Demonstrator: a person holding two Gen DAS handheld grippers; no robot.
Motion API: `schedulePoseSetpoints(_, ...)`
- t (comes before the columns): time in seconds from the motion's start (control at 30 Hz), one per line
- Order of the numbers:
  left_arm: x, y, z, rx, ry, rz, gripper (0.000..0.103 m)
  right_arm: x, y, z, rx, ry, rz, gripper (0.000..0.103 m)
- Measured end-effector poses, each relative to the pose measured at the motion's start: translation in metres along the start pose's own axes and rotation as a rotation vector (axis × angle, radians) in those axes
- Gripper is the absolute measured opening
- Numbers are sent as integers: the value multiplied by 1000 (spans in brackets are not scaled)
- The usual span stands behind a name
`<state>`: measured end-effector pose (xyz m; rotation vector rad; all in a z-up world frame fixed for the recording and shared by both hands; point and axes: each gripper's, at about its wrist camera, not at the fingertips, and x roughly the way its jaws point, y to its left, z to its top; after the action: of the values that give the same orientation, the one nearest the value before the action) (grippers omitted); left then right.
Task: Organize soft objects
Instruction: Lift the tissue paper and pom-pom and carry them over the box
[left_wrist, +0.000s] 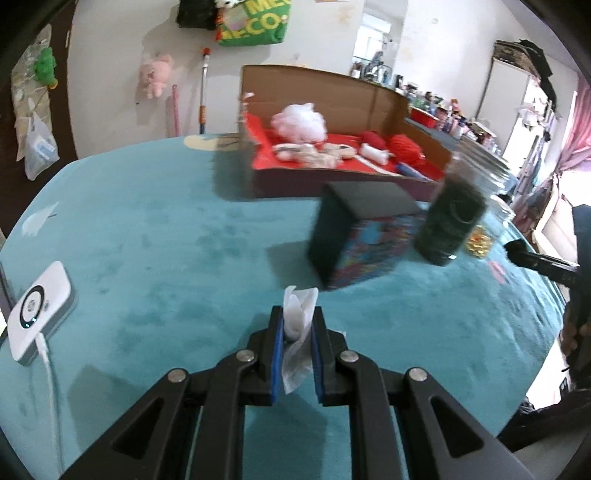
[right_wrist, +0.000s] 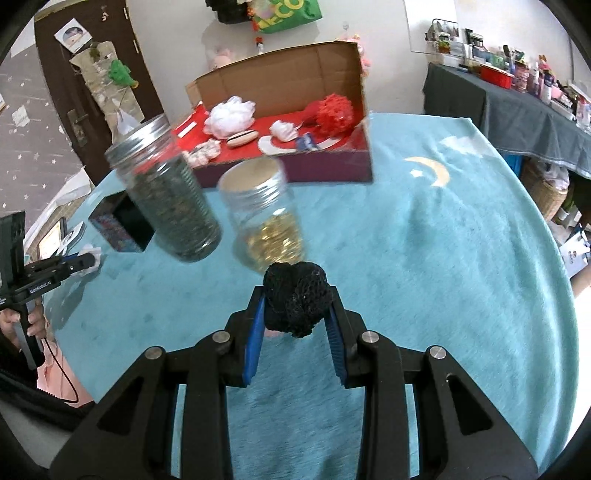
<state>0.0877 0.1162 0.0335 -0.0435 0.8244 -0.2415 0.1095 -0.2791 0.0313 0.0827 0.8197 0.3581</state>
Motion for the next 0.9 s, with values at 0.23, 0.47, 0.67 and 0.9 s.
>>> schedulePoseSetpoints(0.23, 16, 24, 33, 55, -14, -37, 14, 12, -21, 30, -43, 3, 42, 29)
schedulePoseSetpoints(0.47, 32, 21, 74, 182, -25, -128, 14, 23, -26, 68, -124, 16, 108, 30)
schedulePoseSetpoints(0.67, 33, 4, 99, 274, -24, -154, 14, 26, -11, 92, -203, 18, 121, 30)
schedulePoseSetpoints(0.9, 42, -21, 132, 345, -22, -181, 14, 45, 5, 124, -259, 47, 164, 30)
